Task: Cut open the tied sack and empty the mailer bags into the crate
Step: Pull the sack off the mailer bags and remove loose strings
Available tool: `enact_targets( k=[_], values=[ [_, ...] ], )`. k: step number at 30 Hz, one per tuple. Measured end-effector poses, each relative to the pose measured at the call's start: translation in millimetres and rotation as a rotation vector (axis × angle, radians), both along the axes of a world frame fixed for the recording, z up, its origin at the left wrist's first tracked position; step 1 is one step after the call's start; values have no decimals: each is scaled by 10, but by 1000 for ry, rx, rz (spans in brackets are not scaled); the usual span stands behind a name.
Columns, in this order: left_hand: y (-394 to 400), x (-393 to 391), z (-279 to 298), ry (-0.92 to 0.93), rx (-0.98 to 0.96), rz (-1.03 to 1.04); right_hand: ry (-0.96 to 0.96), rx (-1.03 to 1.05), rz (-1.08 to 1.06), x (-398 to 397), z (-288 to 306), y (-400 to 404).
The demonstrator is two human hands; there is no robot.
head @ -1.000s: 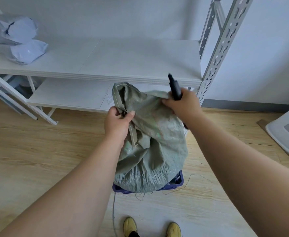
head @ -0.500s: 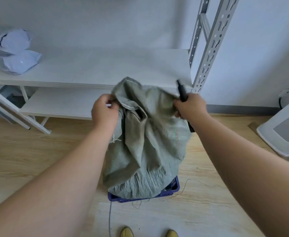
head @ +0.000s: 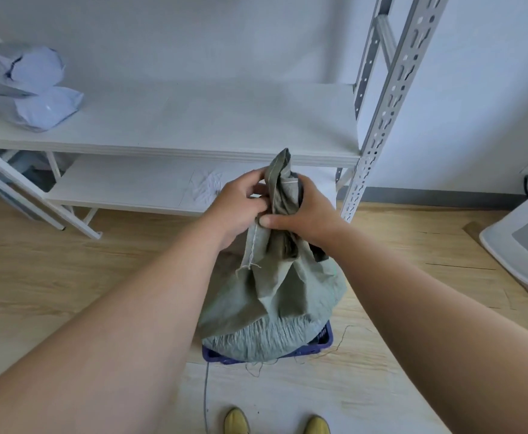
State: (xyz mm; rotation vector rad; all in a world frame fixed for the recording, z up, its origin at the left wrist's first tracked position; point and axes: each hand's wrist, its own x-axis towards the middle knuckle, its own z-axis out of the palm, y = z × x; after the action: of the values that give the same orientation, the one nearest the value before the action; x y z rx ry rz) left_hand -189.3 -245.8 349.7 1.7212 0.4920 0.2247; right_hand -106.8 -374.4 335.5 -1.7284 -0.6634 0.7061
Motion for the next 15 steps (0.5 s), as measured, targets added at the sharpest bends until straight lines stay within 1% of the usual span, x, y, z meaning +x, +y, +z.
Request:
enact_targets(
  k=[1, 3, 6, 8, 10, 11, 13, 14, 15],
  values=[
    [36, -24, -7, -13, -4, -14, -88, -102, -38, 9, -5, 9],
    [106, -75, -27, 29, 99, -15, -197, -229, -158, 67, 4, 11],
    [188, -155, -80, 253, 286, -36, -167, -194, -337, 146, 45, 25],
    [207, -182, -144, 344, 363, -64, -129, -164, -329, 161, 70, 47],
    [198, -163, -183, 343, 434, -9, -66, -121, -267, 124, 80, 78],
    [195, -147, -188, 321, 419, 50, -16, -77, -218, 88, 79, 92],
    [193, -118, -164, 249, 228, 199, 76, 14, -86, 4, 43, 129],
    [199, -109, -151, 213, 114, 244, 55, 1, -39, -41, 15, 156],
    [215, -101, -142, 192, 35, 241, -12, -53, -27, -81, -10, 186]
  ],
)
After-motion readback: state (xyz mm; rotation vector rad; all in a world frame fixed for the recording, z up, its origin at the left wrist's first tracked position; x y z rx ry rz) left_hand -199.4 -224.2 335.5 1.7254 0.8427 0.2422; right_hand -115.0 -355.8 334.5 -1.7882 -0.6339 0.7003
